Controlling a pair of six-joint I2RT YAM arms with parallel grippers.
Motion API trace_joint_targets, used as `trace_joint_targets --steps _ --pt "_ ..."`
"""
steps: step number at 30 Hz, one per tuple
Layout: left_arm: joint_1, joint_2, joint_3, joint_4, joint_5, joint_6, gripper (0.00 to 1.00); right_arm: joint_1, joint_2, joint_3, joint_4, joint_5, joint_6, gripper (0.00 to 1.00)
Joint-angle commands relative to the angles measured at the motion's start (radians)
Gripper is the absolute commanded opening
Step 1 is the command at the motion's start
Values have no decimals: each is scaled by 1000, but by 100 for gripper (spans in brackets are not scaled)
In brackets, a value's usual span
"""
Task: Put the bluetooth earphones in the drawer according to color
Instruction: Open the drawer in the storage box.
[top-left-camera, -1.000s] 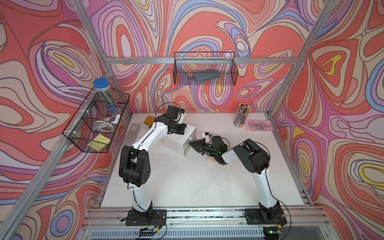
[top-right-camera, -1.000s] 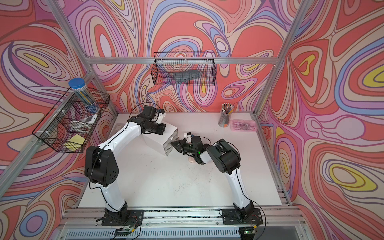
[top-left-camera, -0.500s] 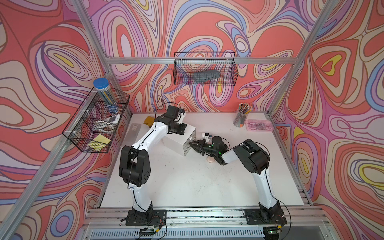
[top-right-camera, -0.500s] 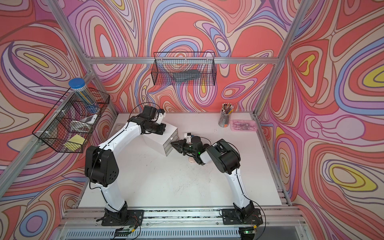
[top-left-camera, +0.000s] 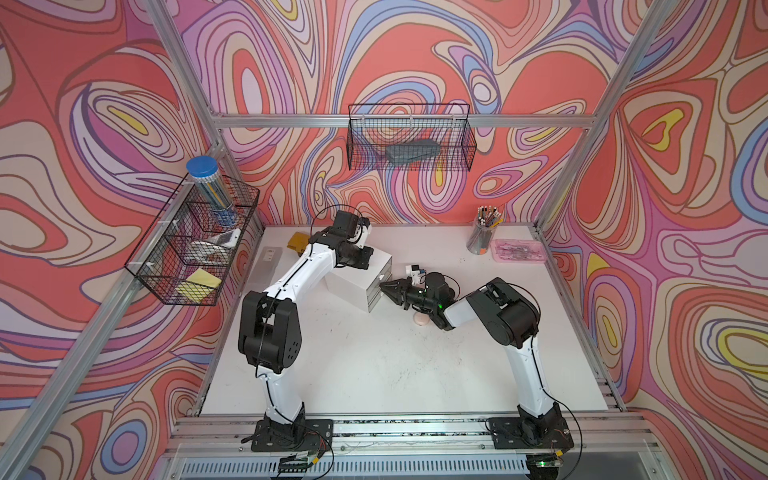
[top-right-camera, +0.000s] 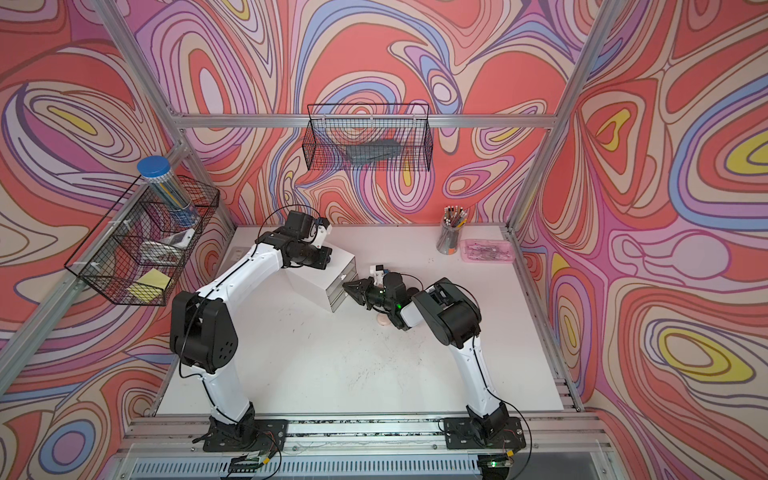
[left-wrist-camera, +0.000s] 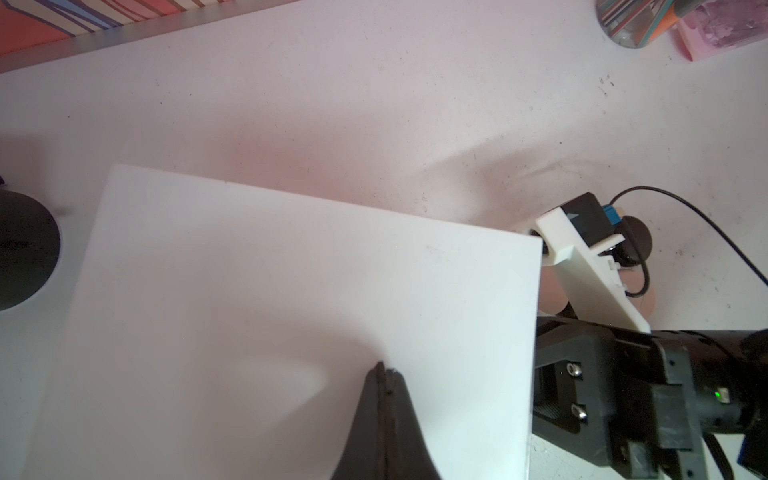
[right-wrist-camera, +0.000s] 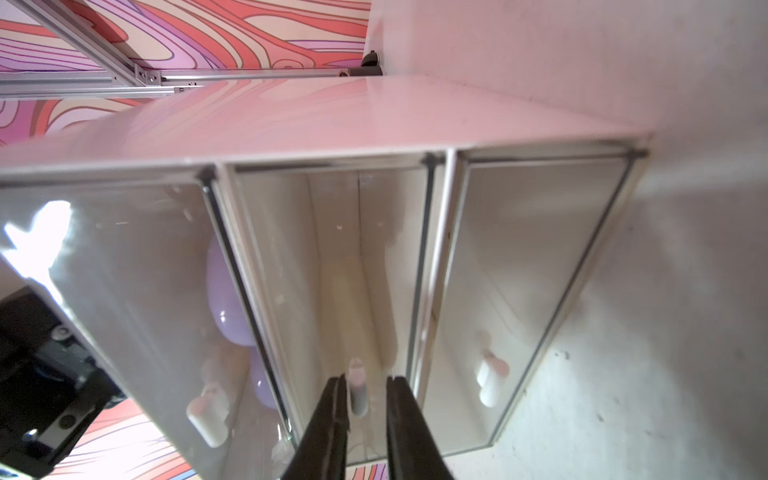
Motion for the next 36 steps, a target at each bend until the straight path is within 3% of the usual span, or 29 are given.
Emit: trace_joint_targets --steps 1,15,25,31,36 --pt "-23 126 -82 -248 0 11 0 -8 -8 -21 23 14 -6 20" --pt "-22 132 -81 -249 3 11 0 -6 9 20 10 -10 -6 19" --pt "-23 132 -82 -250 3 11 0 -6 22 52 -15 -19 1 12" --pt "-23 134 -83 -250 2 11 0 -6 25 38 0 -13 12 0" --pt "-23 134 -82 -254 -4 14 0 -6 16 18 -4 -9 9 0"
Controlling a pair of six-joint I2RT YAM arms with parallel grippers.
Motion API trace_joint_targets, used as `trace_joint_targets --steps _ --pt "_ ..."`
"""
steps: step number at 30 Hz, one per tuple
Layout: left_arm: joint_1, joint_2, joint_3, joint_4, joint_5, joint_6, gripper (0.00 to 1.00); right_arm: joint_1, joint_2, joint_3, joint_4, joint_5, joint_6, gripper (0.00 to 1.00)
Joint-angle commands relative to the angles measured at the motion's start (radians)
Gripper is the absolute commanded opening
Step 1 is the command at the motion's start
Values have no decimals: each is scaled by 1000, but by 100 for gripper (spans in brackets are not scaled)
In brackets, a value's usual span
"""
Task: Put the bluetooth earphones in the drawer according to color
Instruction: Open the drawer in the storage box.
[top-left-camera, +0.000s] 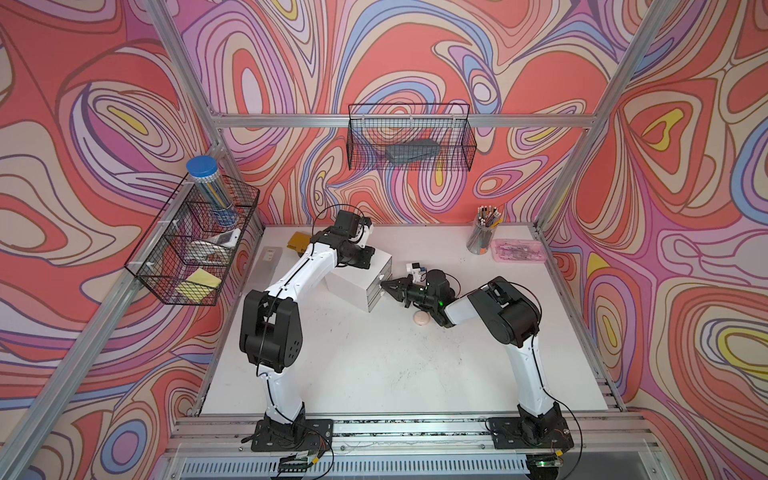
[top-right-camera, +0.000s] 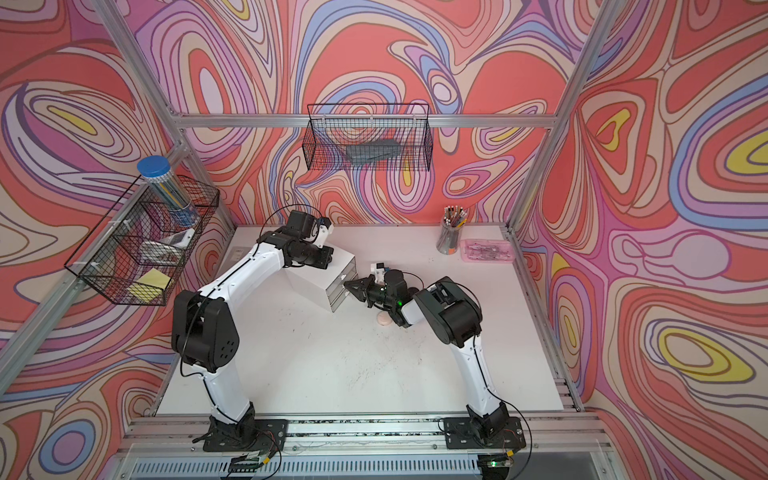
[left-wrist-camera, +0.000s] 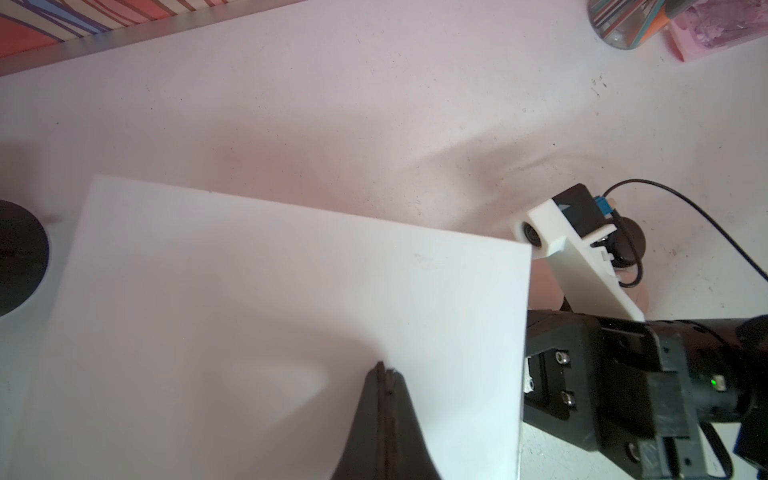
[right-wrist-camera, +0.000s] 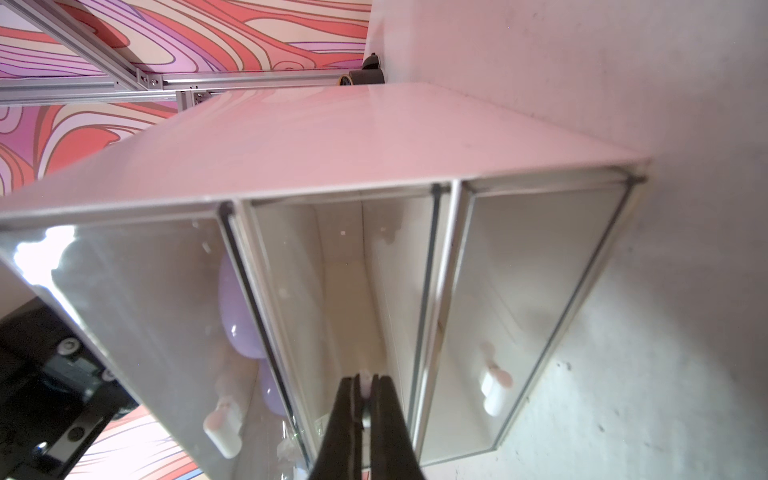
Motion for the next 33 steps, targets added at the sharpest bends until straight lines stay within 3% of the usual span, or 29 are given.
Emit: trace_joint_targets --steps 1,33 --pt "-17 122 -89 -255 -12 14 0 5 11 -10 19 19 -2 0" --pt "-20 125 -91 -251 -9 14 0 -64 -127 -235 51 20 -38 0"
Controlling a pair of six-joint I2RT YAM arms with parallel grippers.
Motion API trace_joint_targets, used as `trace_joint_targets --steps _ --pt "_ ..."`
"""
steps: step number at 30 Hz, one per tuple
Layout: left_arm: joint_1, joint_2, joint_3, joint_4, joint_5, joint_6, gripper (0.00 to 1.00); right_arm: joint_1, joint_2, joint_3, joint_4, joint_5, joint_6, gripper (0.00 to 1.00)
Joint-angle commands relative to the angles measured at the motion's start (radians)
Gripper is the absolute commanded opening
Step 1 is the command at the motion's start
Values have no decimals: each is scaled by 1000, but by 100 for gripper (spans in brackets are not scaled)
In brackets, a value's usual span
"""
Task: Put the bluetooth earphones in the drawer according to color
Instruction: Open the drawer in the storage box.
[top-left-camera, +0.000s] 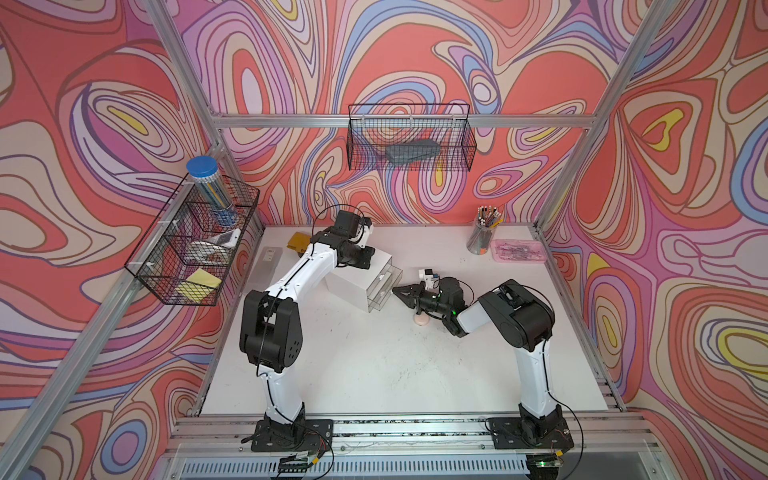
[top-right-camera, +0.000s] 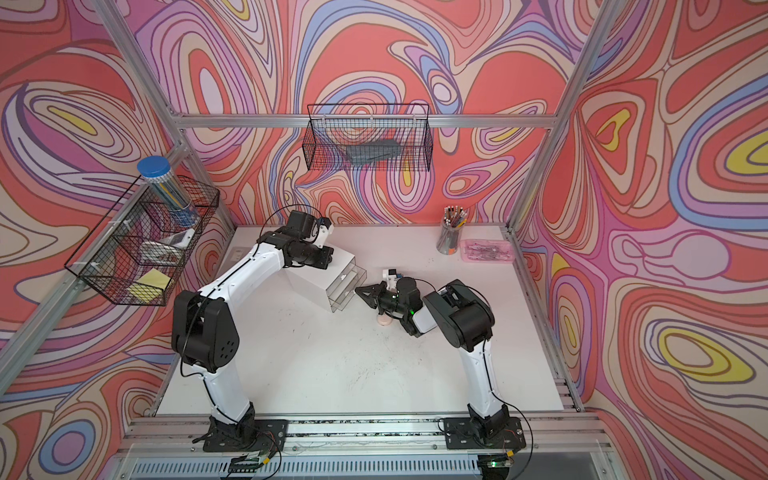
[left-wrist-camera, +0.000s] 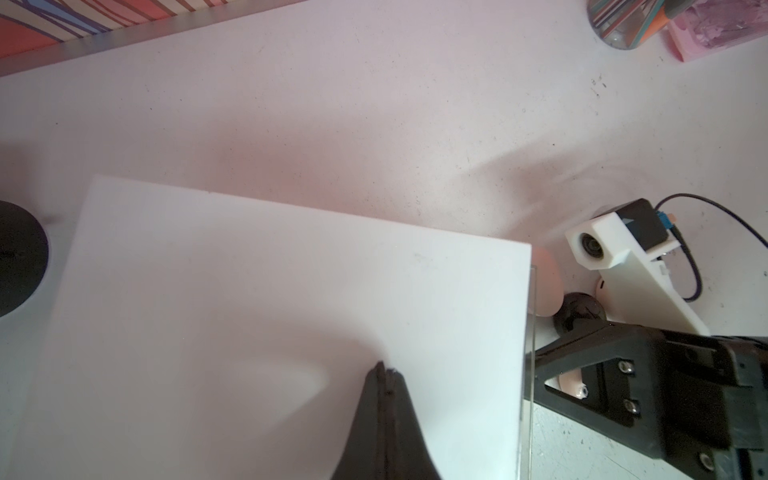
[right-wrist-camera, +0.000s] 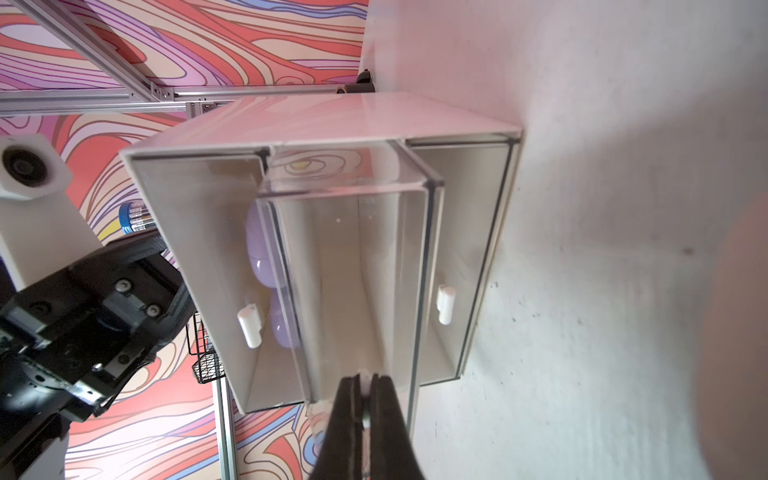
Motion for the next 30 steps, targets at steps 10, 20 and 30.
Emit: trace_joint_targets --steps 10,20,30 --pt "-23 127 -91 -250 -8 13 0 -23 -39 -43 -30 15 -21 0" --pt "-23 131 -91 -249 -8 13 0 -26 -56 -61 -40 18 -25 0" --pt "-24 132 -91 -248 -9 12 0 -27 -65 -67 -54 13 -30 0"
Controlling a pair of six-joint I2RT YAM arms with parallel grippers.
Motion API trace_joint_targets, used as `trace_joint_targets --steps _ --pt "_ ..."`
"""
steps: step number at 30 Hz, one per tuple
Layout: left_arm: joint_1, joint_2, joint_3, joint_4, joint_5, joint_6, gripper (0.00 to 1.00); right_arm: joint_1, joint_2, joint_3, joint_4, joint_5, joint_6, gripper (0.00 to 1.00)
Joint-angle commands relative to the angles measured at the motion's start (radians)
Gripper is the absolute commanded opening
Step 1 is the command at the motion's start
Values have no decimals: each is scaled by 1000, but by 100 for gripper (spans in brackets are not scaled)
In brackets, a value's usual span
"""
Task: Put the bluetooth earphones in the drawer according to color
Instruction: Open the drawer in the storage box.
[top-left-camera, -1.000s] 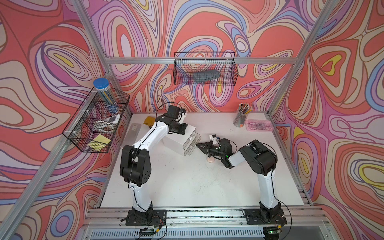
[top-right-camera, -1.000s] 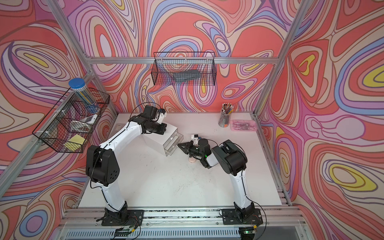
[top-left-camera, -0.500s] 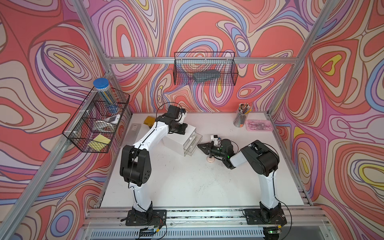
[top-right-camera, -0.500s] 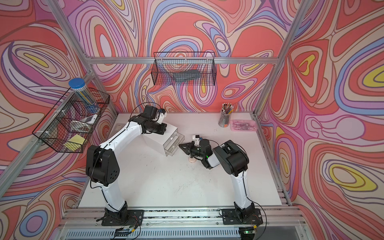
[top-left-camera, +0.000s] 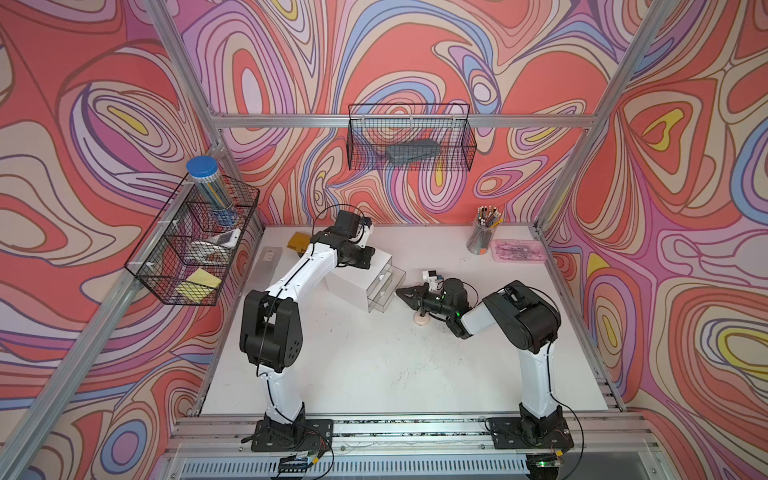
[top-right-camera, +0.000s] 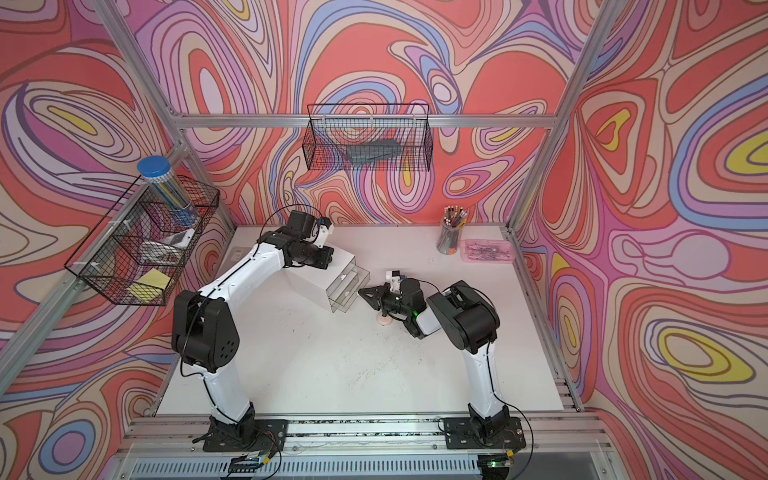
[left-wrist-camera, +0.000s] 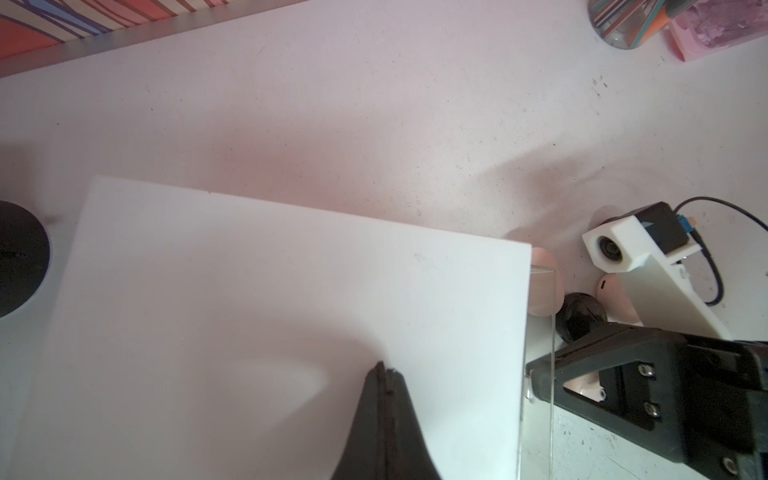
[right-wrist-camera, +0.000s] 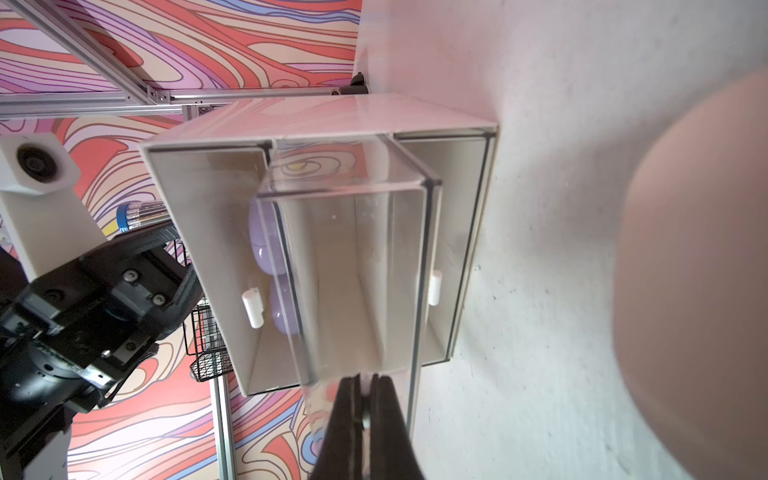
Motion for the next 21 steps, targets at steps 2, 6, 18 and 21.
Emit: trace_joint_targets --steps 2,6,18,21 --pt "-23 130 -91 -246 -7 12 0 -15 -34 -25 -46 17 -23 0" --pt "-23 128 -89 -247 -6 12 0 -15 -40 -28 -59 13 -30 0" --pt "-23 128 -89 -248 -5 12 0 -15 -44 -23 -75 3 -41 0" --pt "-23 128 -89 -249 -7 13 0 -15 -51 -26 -86 4 -45 0"
